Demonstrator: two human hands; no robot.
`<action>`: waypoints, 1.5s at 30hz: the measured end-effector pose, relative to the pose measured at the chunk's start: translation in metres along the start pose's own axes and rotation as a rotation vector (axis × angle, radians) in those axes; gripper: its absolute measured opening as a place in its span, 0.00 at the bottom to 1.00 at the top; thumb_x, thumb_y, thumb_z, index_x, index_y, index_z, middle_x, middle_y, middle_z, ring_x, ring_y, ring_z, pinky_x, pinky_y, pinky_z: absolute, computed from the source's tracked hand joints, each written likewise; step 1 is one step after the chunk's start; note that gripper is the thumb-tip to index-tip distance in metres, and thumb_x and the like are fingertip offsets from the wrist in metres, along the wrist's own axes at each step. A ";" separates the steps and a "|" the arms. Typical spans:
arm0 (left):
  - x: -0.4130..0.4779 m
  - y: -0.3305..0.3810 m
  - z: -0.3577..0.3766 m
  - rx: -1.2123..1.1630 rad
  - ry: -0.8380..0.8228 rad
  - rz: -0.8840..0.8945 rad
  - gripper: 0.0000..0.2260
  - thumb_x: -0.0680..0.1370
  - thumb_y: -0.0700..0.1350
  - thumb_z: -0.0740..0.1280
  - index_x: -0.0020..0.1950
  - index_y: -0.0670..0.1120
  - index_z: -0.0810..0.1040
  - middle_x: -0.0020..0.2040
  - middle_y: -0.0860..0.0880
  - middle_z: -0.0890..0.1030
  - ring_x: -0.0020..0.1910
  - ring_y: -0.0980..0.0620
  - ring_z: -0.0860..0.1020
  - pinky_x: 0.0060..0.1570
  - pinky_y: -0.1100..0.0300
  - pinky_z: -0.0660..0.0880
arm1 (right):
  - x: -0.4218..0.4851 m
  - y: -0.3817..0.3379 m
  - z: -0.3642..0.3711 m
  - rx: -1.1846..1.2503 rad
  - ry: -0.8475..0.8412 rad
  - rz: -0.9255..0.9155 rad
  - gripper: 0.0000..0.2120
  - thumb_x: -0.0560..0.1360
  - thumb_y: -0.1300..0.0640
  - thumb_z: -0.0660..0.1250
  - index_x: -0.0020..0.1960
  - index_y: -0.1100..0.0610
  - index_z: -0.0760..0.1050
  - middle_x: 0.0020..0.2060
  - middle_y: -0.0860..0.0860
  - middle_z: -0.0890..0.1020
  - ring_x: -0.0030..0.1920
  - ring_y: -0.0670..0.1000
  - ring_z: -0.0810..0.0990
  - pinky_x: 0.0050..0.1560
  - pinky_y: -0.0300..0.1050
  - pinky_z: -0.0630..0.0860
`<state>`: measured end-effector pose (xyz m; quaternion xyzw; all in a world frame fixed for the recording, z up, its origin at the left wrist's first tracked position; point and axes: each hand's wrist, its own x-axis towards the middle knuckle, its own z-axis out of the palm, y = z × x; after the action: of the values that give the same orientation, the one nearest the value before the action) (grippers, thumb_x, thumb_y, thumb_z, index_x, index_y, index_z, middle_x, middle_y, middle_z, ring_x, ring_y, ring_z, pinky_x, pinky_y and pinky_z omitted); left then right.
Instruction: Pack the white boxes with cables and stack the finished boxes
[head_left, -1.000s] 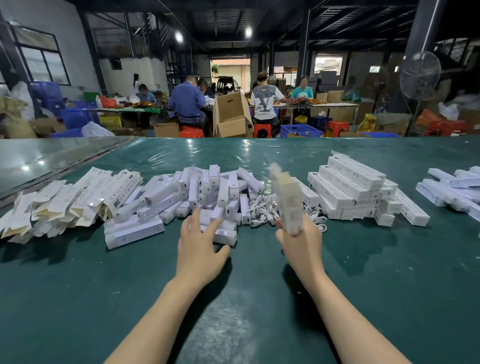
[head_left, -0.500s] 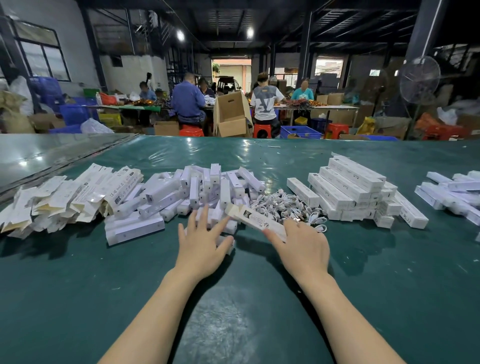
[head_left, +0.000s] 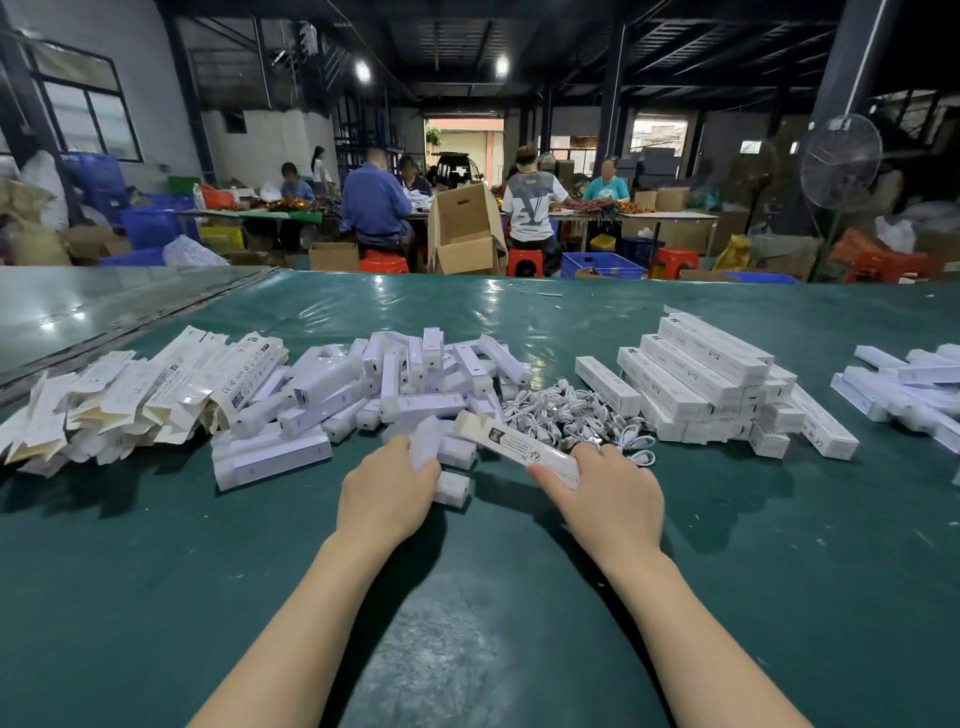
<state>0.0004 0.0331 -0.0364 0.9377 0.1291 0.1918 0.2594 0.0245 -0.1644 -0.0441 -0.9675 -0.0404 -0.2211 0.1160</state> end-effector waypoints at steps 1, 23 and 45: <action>0.000 0.001 -0.001 -0.060 0.010 0.001 0.11 0.78 0.49 0.57 0.42 0.43 0.72 0.38 0.48 0.75 0.40 0.44 0.72 0.37 0.55 0.66 | 0.000 0.000 0.000 0.009 0.004 -0.003 0.26 0.72 0.31 0.53 0.50 0.52 0.74 0.46 0.49 0.78 0.47 0.55 0.77 0.42 0.46 0.62; -0.008 0.013 -0.007 -1.140 0.070 -0.051 0.04 0.77 0.38 0.63 0.51 0.42 0.73 0.43 0.48 0.81 0.37 0.58 0.82 0.37 0.66 0.78 | -0.002 -0.003 -0.001 0.318 -0.013 -0.073 0.20 0.69 0.31 0.57 0.33 0.48 0.66 0.35 0.46 0.73 0.38 0.49 0.73 0.33 0.43 0.58; -0.013 0.021 0.001 -0.840 0.140 -0.074 0.09 0.80 0.52 0.57 0.41 0.55 0.73 0.53 0.47 0.75 0.49 0.51 0.73 0.51 0.61 0.66 | -0.007 -0.009 -0.005 0.387 -0.007 -0.091 0.19 0.67 0.31 0.61 0.43 0.45 0.77 0.34 0.44 0.71 0.37 0.46 0.71 0.31 0.35 0.59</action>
<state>-0.0077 0.0110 -0.0294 0.7298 0.0906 0.2816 0.6163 0.0144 -0.1576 -0.0409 -0.9251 -0.1261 -0.2109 0.2897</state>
